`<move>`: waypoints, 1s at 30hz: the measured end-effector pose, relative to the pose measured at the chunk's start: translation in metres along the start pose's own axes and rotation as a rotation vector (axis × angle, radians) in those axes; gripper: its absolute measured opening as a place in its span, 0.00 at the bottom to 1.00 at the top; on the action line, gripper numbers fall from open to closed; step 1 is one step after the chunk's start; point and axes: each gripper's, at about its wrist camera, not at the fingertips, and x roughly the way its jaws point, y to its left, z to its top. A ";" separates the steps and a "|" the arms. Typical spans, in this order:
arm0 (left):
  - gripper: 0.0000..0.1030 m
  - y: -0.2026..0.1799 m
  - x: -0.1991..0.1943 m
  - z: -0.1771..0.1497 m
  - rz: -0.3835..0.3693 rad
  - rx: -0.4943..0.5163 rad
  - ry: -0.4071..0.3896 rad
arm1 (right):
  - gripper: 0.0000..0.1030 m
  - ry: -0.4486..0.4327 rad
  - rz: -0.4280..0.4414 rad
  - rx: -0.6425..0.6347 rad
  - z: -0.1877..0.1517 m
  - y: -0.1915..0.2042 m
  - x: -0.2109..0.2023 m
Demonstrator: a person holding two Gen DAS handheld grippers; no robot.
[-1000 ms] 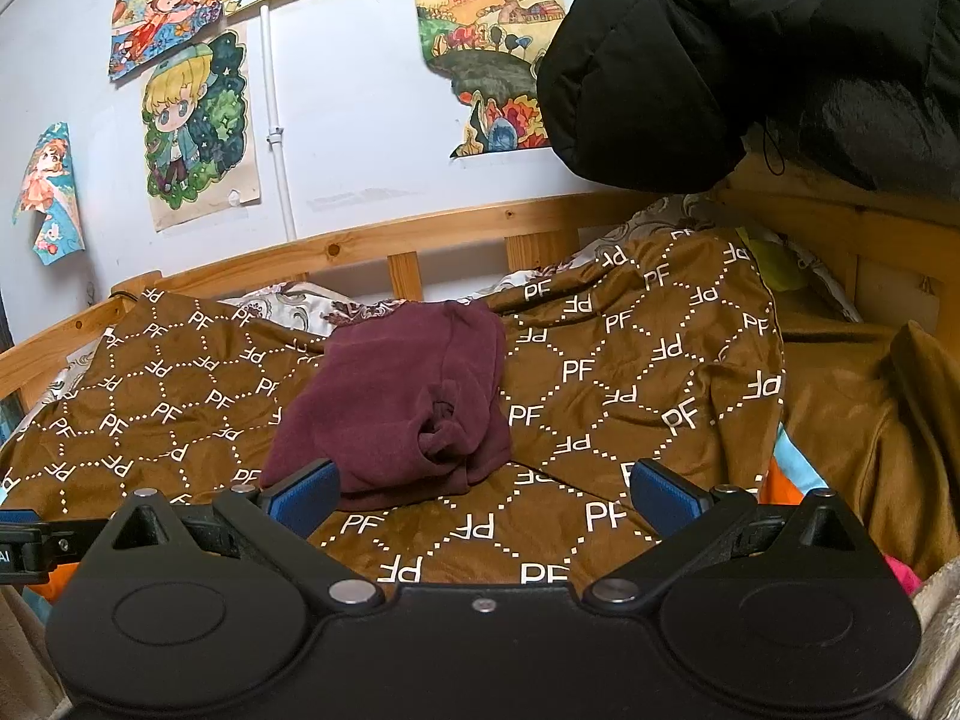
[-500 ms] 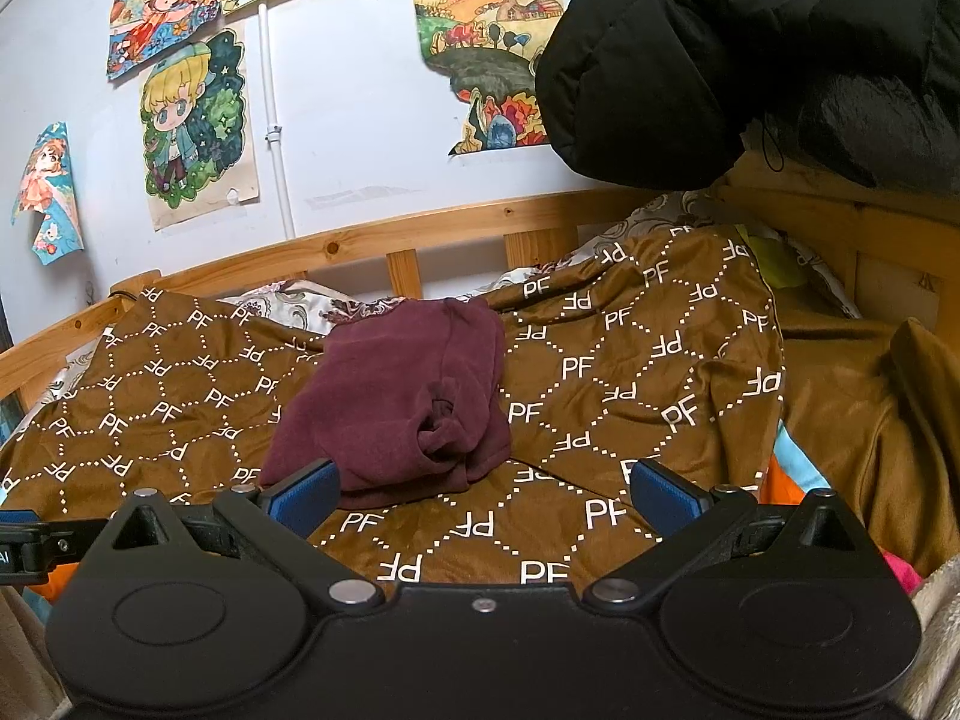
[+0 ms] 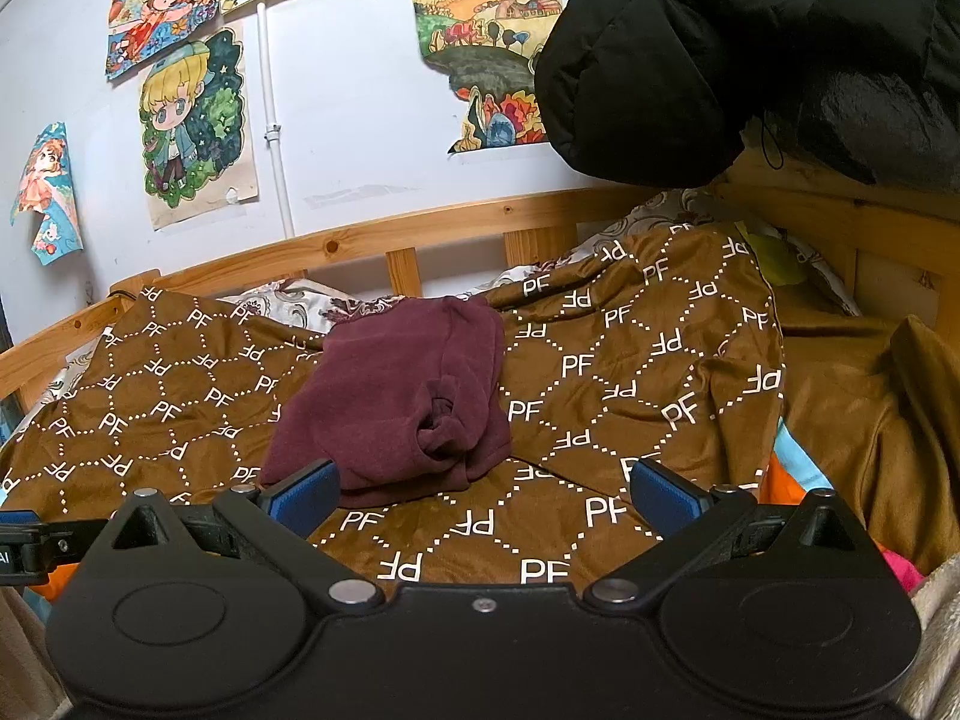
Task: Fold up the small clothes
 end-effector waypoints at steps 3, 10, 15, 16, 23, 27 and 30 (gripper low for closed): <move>0.99 0.002 0.000 0.000 0.005 -0.003 0.000 | 1.00 0.001 -0.002 0.001 -0.002 0.001 0.000; 0.99 0.003 0.000 0.000 0.018 0.001 0.007 | 0.99 0.002 -0.002 0.002 -0.002 0.001 -0.001; 0.99 0.002 -0.001 0.001 0.016 0.002 0.003 | 0.99 0.003 -0.003 0.003 -0.003 0.002 0.000; 0.99 0.002 -0.001 0.001 0.016 0.001 0.002 | 1.00 0.003 -0.004 0.003 -0.003 0.002 0.000; 0.99 0.001 0.000 0.001 0.014 0.005 0.013 | 1.00 0.004 -0.004 0.003 -0.002 0.001 0.000; 0.99 0.001 0.001 0.001 0.013 0.007 0.017 | 1.00 0.005 -0.005 0.004 -0.003 0.002 0.000; 0.99 0.002 0.002 0.001 0.010 0.007 0.021 | 1.00 0.006 -0.005 0.004 -0.003 0.002 0.000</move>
